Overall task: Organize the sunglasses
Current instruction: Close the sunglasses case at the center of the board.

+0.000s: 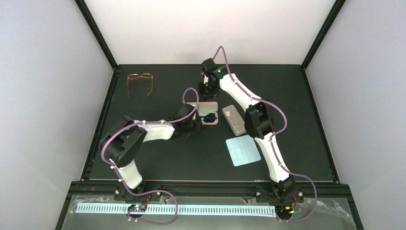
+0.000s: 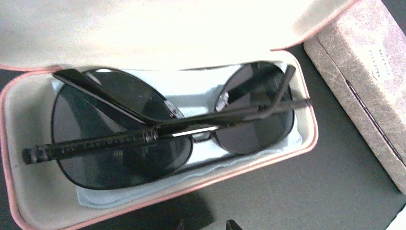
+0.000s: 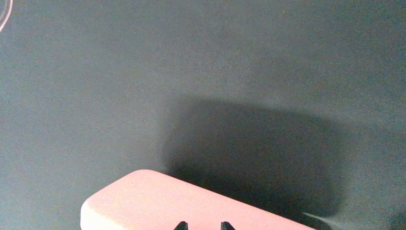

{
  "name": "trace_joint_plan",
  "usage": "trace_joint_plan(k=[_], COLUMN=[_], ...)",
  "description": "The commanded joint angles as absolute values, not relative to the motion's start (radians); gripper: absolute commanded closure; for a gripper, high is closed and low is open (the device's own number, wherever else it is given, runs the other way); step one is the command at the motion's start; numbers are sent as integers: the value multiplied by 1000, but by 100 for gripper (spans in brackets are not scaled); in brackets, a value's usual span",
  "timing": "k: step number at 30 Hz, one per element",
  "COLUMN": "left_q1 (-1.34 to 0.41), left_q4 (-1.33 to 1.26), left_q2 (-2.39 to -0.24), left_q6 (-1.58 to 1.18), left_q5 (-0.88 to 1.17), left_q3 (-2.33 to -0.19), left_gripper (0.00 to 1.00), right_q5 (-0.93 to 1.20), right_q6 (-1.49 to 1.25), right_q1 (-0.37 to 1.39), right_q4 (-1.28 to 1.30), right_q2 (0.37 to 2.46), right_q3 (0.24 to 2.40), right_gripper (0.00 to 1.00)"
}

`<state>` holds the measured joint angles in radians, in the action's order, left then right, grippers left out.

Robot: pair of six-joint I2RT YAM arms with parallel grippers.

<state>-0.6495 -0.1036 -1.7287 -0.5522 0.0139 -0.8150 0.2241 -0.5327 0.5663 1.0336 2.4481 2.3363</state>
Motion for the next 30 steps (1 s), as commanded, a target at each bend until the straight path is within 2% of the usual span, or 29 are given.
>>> trace_joint_plan(k=[1, 7, 10, 20, 30], left_q1=[-652, -652, -648, -646, -646], left_q4=[-158, -163, -182, -241, -234], left_q2=[-1758, -1779, -1785, -1784, -1780], left_q6=[-515, -517, -513, -513, -509], left_q5=[-28, -56, -43, -46, -57], left_q3=[-823, -838, -842, -817, -819], left_gripper=[78, 83, 89, 91, 91], right_q5=[248, 249, 255, 279, 290], right_q6=[-510, -516, -524, -544, -586], right_q1=[576, 580, 580, 580, 582], right_q4=[1067, 1075, 1069, 1048, 986], right_q2=[2423, 2396, 2379, 2347, 2287], right_q3=[2307, 2268, 2235, 2155, 1977], right_gripper=[82, 82, 83, 84, 88])
